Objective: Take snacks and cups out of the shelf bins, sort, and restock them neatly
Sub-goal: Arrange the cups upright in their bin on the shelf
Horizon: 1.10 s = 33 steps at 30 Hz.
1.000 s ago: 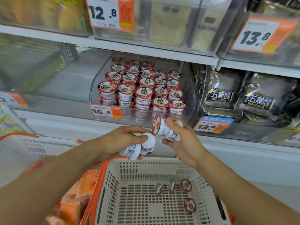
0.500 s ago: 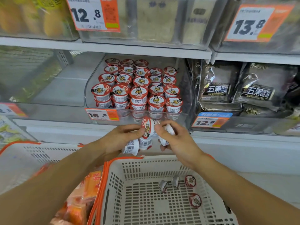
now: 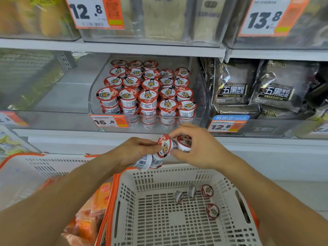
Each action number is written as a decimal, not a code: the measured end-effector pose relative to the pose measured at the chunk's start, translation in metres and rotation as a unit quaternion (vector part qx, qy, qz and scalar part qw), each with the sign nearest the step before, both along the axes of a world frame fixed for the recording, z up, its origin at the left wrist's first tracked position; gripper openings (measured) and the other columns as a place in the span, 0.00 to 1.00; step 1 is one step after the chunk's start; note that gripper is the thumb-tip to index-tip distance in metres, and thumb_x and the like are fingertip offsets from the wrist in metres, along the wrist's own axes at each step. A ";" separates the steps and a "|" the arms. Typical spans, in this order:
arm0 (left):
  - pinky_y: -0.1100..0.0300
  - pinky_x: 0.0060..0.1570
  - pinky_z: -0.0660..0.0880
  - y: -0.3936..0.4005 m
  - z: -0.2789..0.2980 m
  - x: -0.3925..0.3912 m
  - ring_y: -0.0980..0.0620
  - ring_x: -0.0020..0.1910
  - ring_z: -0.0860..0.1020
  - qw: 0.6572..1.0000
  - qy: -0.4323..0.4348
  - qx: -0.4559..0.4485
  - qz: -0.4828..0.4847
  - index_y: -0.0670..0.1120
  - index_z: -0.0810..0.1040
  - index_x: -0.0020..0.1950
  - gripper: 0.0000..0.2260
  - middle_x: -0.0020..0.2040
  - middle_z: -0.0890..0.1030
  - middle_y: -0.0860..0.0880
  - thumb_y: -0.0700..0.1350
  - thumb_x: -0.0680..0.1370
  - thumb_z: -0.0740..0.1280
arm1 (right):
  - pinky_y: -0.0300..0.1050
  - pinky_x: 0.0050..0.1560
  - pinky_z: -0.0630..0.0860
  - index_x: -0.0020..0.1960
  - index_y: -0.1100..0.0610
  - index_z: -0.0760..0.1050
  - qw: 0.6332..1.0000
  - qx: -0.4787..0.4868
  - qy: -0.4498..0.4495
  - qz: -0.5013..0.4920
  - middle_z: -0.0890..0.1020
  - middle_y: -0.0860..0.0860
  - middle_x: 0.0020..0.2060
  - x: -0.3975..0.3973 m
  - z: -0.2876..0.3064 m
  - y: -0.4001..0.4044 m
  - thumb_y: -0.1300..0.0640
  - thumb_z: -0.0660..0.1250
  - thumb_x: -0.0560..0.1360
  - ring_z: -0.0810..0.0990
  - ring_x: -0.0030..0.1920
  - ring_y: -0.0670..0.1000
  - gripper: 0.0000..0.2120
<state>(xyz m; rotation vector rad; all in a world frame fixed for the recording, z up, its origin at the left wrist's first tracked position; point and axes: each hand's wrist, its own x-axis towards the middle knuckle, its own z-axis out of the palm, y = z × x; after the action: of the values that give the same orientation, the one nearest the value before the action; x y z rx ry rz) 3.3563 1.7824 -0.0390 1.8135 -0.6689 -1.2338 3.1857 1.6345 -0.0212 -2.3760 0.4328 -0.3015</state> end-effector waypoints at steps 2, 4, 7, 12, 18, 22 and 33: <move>0.56 0.66 0.74 0.000 0.000 -0.001 0.54 0.56 0.83 1.000 -0.010 0.012 -0.003 0.45 0.84 0.60 0.15 0.54 0.86 0.51 0.49 0.75 0.74 | 0.48 0.56 0.77 0.60 0.45 0.75 0.998 -0.061 0.022 0.012 0.79 0.40 0.55 0.001 -0.001 0.006 0.44 0.78 0.68 0.78 0.53 0.43 0.23; 0.55 0.66 0.73 0.001 0.001 -0.002 0.54 0.56 0.82 1.000 -0.021 0.018 0.001 0.45 0.84 0.60 0.15 0.54 0.86 0.51 0.49 0.75 0.74 | 0.49 0.58 0.76 0.67 0.41 0.71 0.995 -0.092 0.028 0.020 0.78 0.41 0.59 0.003 -0.004 0.009 0.39 0.78 0.67 0.77 0.58 0.44 0.32; 0.59 0.63 0.73 0.004 0.004 0.000 0.55 0.56 0.82 0.999 -0.044 0.022 -0.005 0.47 0.85 0.59 0.14 0.54 0.86 0.53 0.50 0.75 0.74 | 0.50 0.59 0.76 0.75 0.36 0.64 0.992 -0.119 0.038 0.026 0.79 0.42 0.61 0.006 -0.006 0.005 0.36 0.75 0.68 0.77 0.60 0.47 0.38; 0.64 0.57 0.73 0.008 0.011 -0.001 0.57 0.56 0.82 0.999 -0.033 -0.030 0.018 0.48 0.85 0.58 0.12 0.54 0.86 0.54 0.49 0.77 0.72 | 0.50 0.48 0.79 0.58 0.46 0.85 0.991 -0.103 -0.091 -0.004 0.81 0.42 0.48 0.006 -0.012 0.002 0.34 0.72 0.69 0.80 0.46 0.45 0.23; 0.63 0.52 0.74 0.002 0.026 0.001 0.58 0.54 0.79 0.968 -0.083 -0.133 0.194 0.52 0.81 0.64 0.17 0.56 0.82 0.54 0.52 0.76 0.72 | 0.33 0.52 0.76 0.57 0.53 0.86 0.945 -0.070 -0.272 -0.169 0.85 0.49 0.50 0.036 0.030 -0.008 0.47 0.78 0.71 0.82 0.49 0.42 0.17; 0.80 0.31 0.69 -0.005 0.030 -0.004 0.72 0.37 0.78 0.953 -0.117 -0.193 0.202 0.46 0.82 0.60 0.14 0.44 0.81 0.60 0.49 0.75 0.73 | 0.37 0.50 0.79 0.59 0.51 0.84 0.952 -0.016 -0.200 -0.229 0.87 0.49 0.50 0.090 0.052 -0.037 0.43 0.78 0.70 0.84 0.46 0.44 0.21; 0.79 0.38 0.71 -0.006 0.033 0.003 0.69 0.47 0.77 0.920 -0.232 -0.288 0.127 0.58 0.80 0.55 0.12 0.46 0.82 0.62 0.52 0.73 0.75 | 0.42 0.57 0.77 0.61 0.54 0.83 0.951 -0.109 -0.029 -0.287 0.83 0.54 0.59 0.196 0.044 -0.150 0.39 0.70 0.76 0.81 0.58 0.55 0.22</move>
<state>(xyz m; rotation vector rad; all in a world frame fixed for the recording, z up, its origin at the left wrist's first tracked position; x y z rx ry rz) 3.3591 1.7767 -0.0058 1.6133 -0.9087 -0.3606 3.3820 1.4843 0.0228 -2.3954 1.1143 -0.7111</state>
